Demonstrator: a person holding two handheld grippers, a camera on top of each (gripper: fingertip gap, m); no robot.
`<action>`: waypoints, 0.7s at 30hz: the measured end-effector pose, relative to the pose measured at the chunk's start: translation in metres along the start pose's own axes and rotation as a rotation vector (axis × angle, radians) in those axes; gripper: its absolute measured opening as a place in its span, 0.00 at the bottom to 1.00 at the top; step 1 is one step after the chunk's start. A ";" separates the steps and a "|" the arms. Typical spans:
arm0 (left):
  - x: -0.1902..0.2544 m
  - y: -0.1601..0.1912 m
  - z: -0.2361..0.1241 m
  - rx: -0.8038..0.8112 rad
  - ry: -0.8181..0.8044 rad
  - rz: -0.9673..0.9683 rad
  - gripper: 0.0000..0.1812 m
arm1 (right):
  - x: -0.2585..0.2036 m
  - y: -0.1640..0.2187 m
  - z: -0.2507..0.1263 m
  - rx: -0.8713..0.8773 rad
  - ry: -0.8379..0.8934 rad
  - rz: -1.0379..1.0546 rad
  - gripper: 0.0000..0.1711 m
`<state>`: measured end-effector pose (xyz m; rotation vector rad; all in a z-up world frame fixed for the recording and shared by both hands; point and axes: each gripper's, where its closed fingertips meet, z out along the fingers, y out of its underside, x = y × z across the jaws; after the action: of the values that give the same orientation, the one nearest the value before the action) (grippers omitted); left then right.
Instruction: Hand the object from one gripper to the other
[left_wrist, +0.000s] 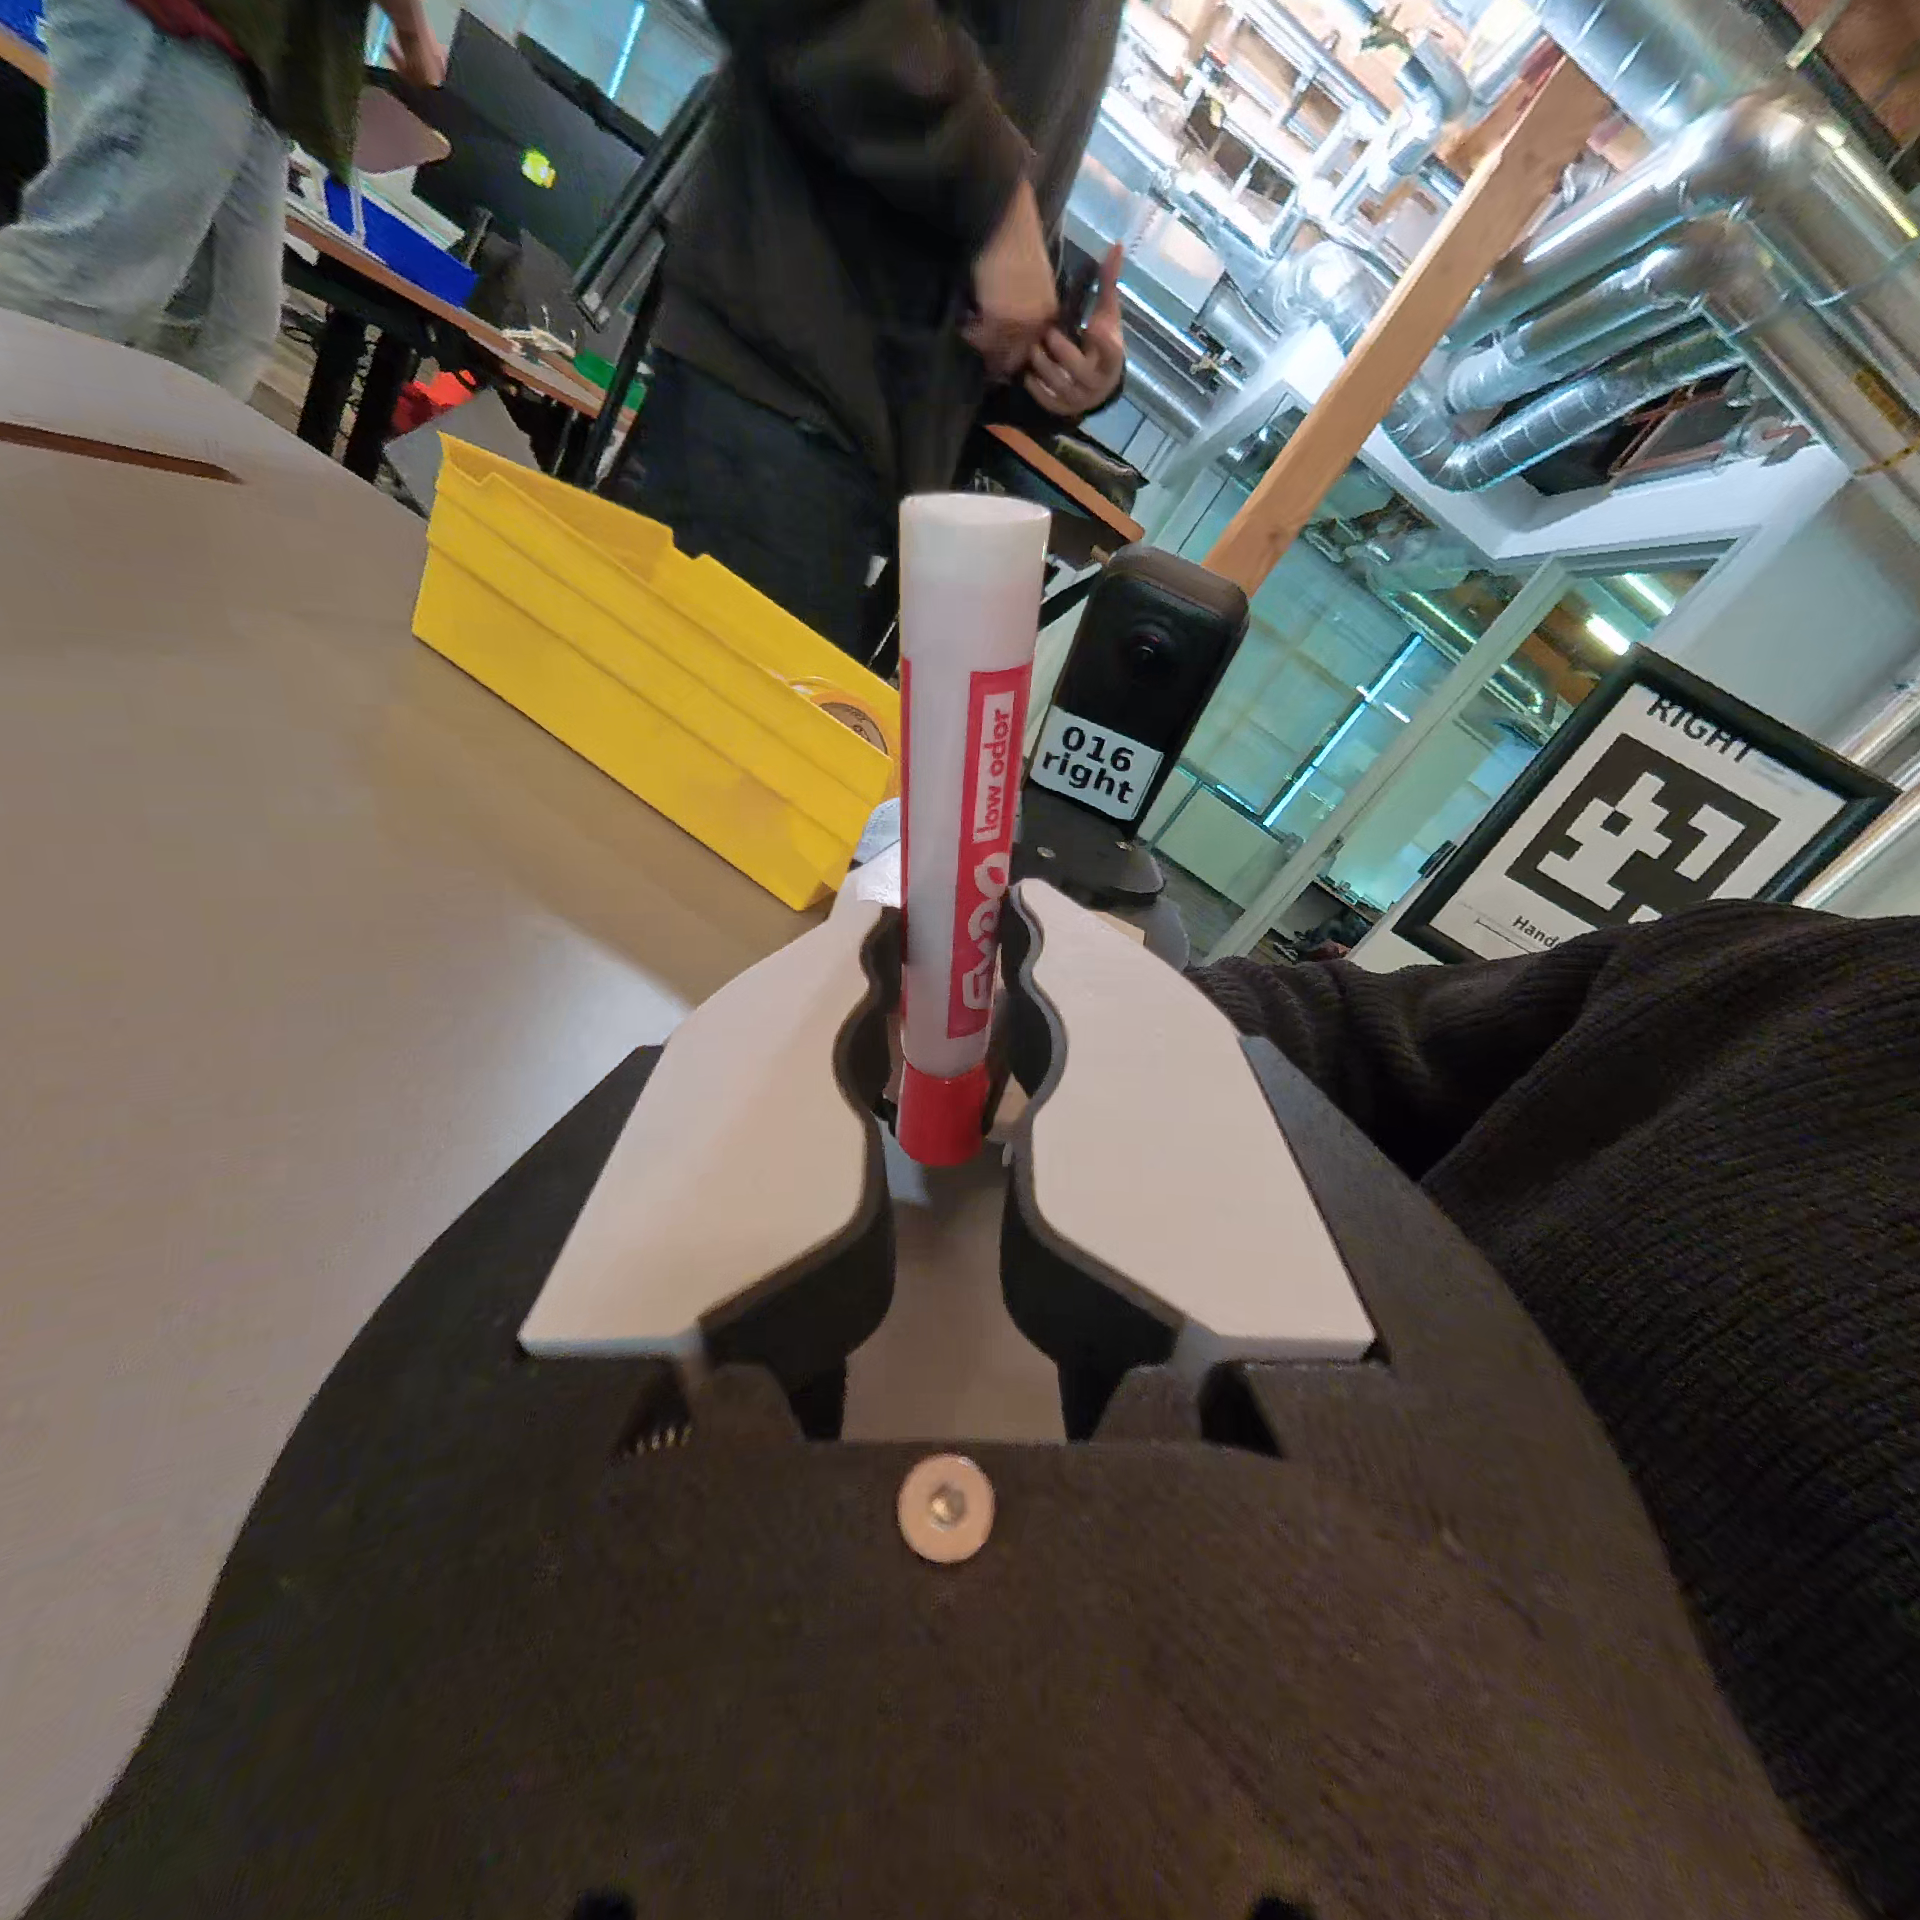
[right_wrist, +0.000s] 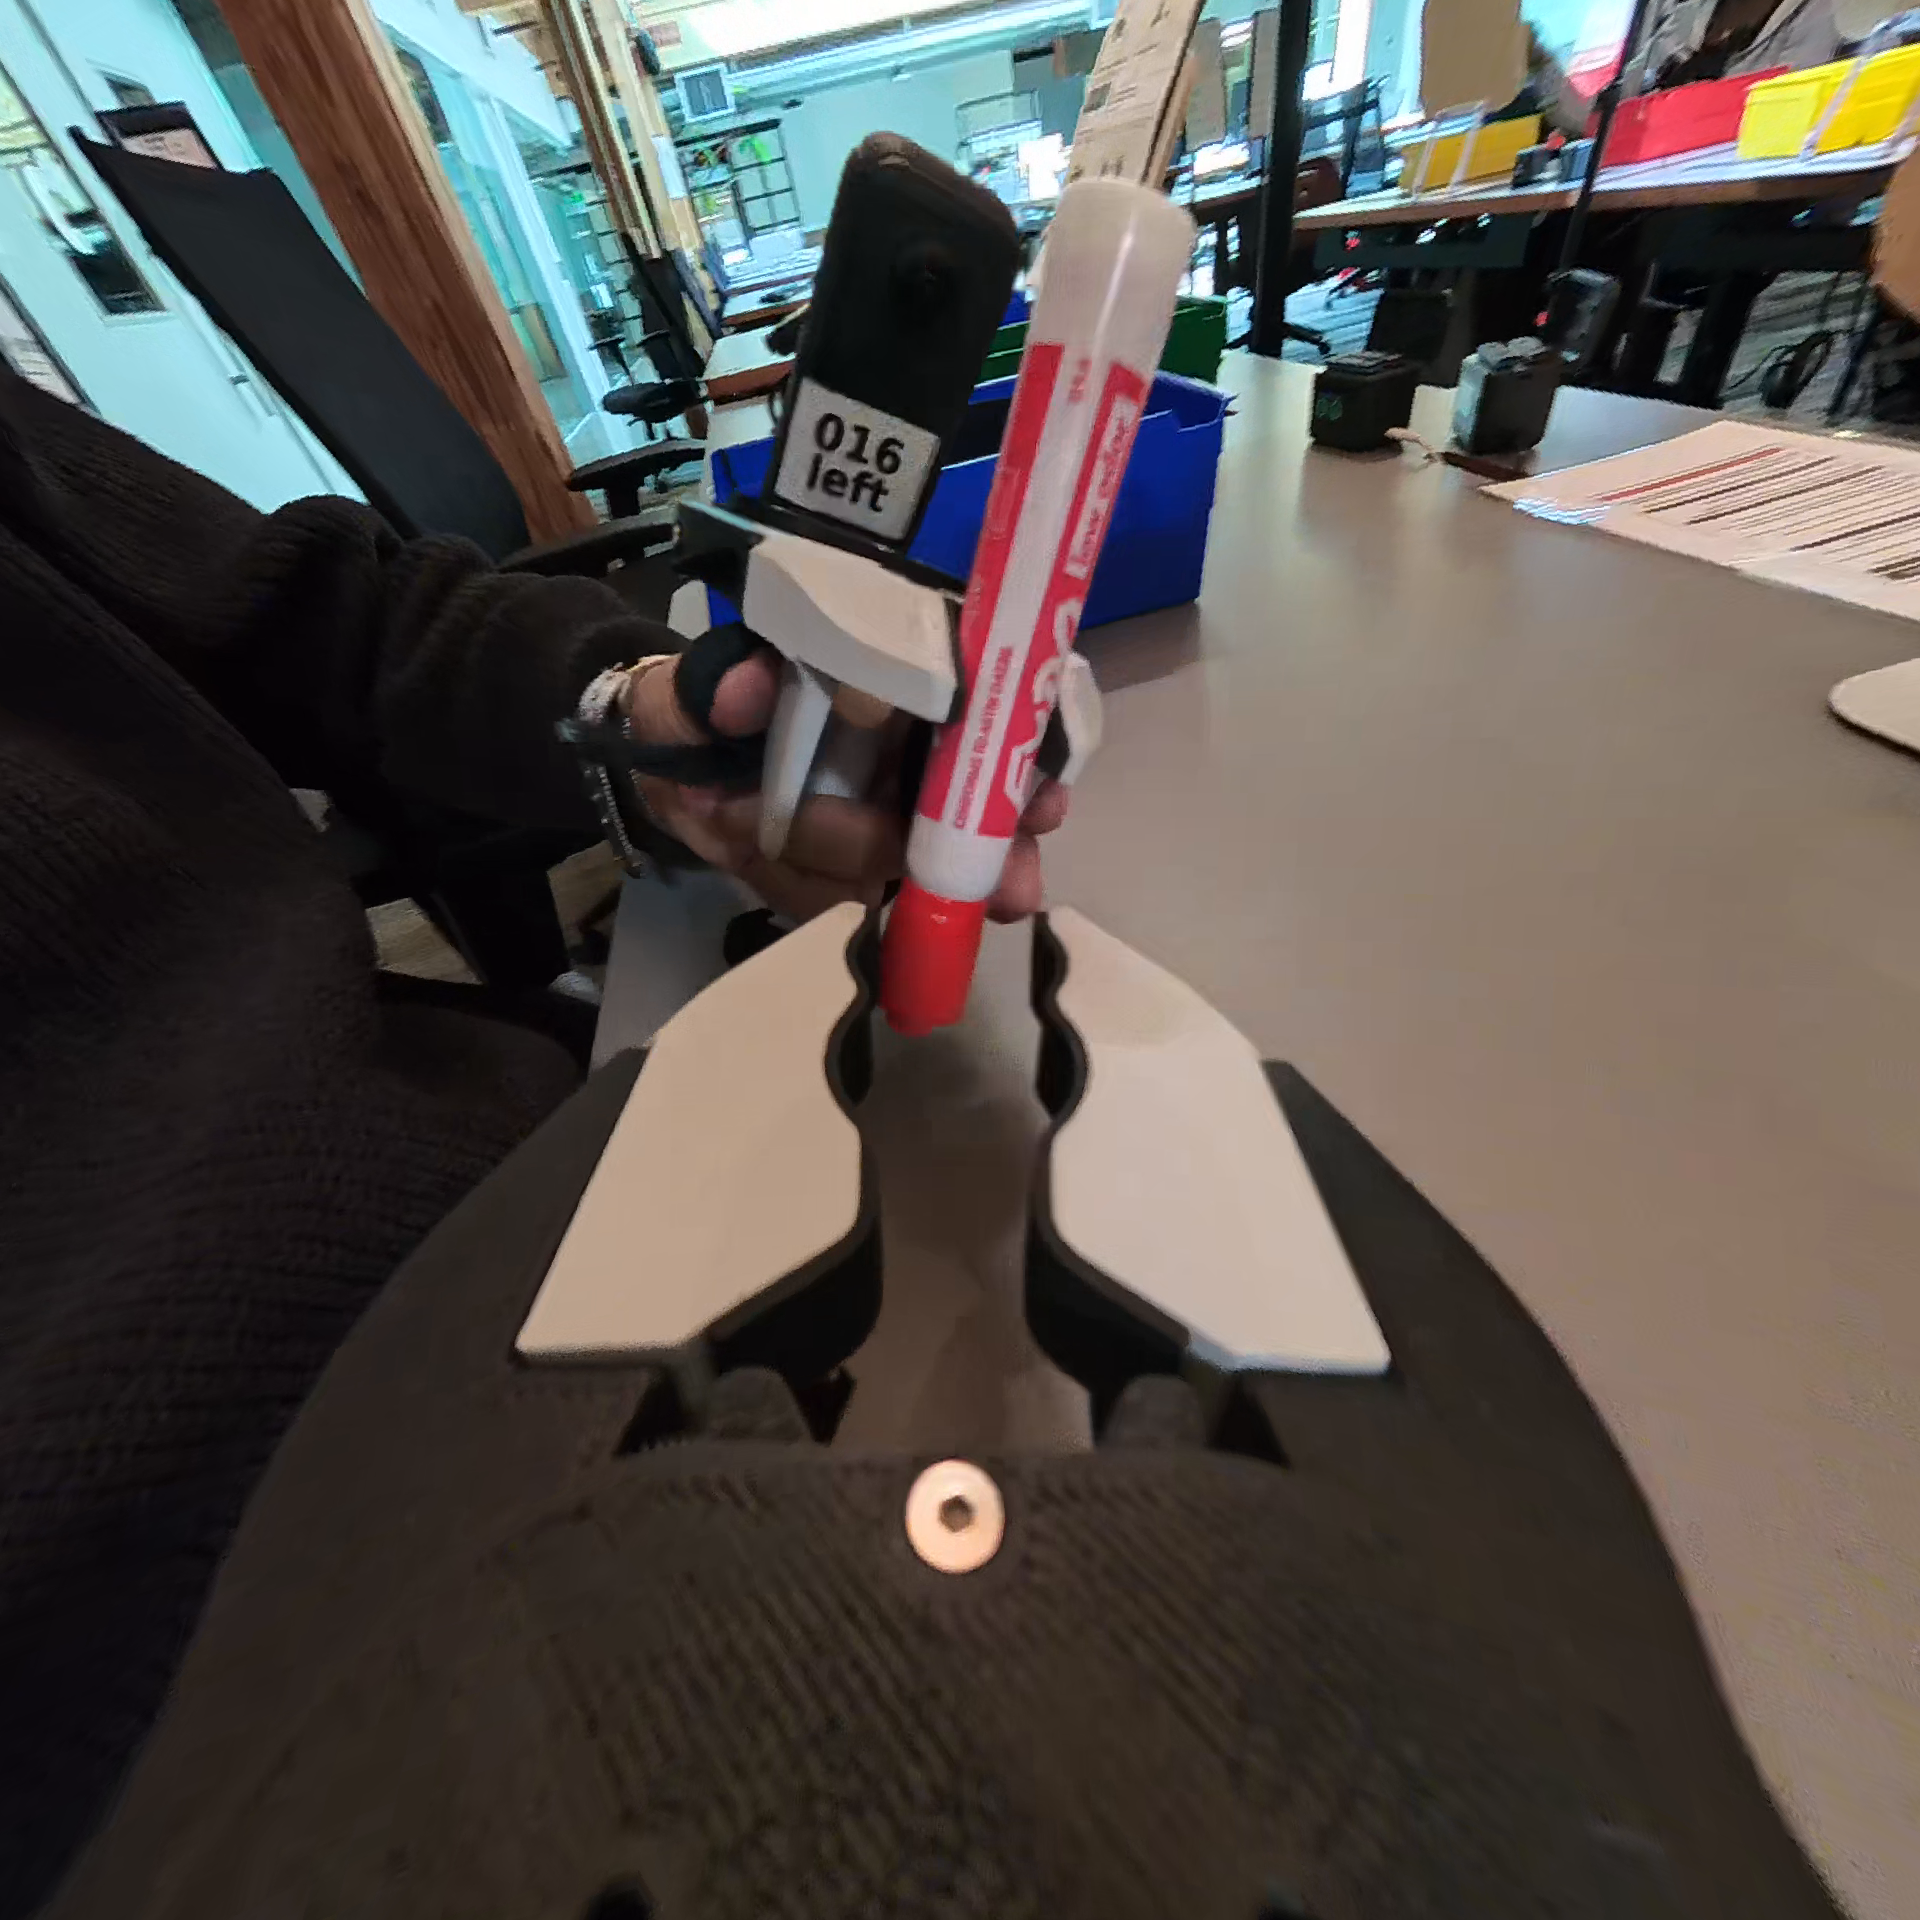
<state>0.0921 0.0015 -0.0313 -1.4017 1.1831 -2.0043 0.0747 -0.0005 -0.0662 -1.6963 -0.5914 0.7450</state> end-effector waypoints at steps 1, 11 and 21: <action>0.000 0.001 0.001 -0.003 -0.005 0.006 0.11 | -0.003 0.001 0.000 -0.008 -0.021 0.006 0.11; 0.000 -0.001 0.001 0.017 -0.016 0.030 0.10 | -0.002 -0.003 -0.002 0.011 -0.027 0.093 0.10; -0.045 -0.016 -0.016 -0.075 -0.419 0.428 0.50 | 0.025 -0.004 -0.019 0.040 -0.010 0.392 0.10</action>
<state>0.0978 0.0496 -0.0443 -1.3730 1.2415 -1.3131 0.1058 0.0061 -0.0635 -1.7939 -0.2474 1.0346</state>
